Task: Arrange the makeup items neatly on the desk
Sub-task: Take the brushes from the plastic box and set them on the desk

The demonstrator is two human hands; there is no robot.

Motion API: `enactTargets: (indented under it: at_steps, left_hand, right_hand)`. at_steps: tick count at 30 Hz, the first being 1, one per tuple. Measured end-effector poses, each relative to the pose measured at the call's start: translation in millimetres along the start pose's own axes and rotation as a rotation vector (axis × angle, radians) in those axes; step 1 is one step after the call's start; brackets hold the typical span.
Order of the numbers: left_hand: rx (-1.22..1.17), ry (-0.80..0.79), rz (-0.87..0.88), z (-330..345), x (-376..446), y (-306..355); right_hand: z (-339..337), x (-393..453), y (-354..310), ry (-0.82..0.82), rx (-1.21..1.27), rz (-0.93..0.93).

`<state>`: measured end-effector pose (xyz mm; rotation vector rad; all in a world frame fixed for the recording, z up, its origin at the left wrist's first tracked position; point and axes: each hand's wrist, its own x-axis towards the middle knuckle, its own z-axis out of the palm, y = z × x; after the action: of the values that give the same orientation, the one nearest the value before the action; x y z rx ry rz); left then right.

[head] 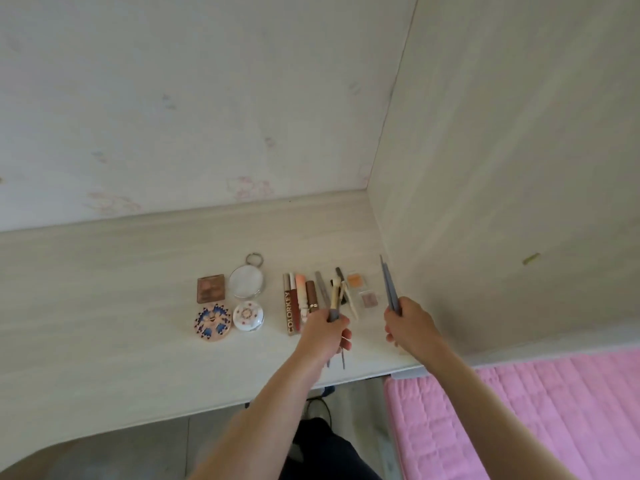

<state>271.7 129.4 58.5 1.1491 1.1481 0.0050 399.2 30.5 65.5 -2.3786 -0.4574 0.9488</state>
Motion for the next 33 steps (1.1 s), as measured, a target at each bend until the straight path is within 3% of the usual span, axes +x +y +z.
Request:
enactTargets:
  at_steps: [4, 9, 15, 24, 30, 33]
  left_hand:
    - [0.0, -0.049, -0.052, 20.3, 24.7, 17.6]
    - [-0.018, -0.066, -0.12, 37.9, 57.2, 32.0]
    - [-0.012, -0.106, -0.193, 46.9, 82.0, 33.9]
    - [-0.039, -0.229, -0.246, 51.2, 92.9, 36.5]
    - [0.077, -0.232, -0.181, 55.3, 97.7, 33.5]
    - [0.121, -0.22, -0.187, 55.1, 101.6, 27.8]
  right_hand:
    - [-8.8, 22.7, -3.9, 0.02, 0.05, -0.01]
    - [-17.9, 42.7, -11.0, 0.024, -0.137, -0.06]
    - [-21.4, 44.4, -21.7, 0.058, -0.175, -0.153]
    - [-22.3, 13.2, -30.5, 0.188, -0.601, -0.242]
    - [-25.2, 10.9, -25.0, 0.188, -0.453, -0.026]
    - [-19.3, 15.3, -17.9, 0.159, -0.098, -0.001]
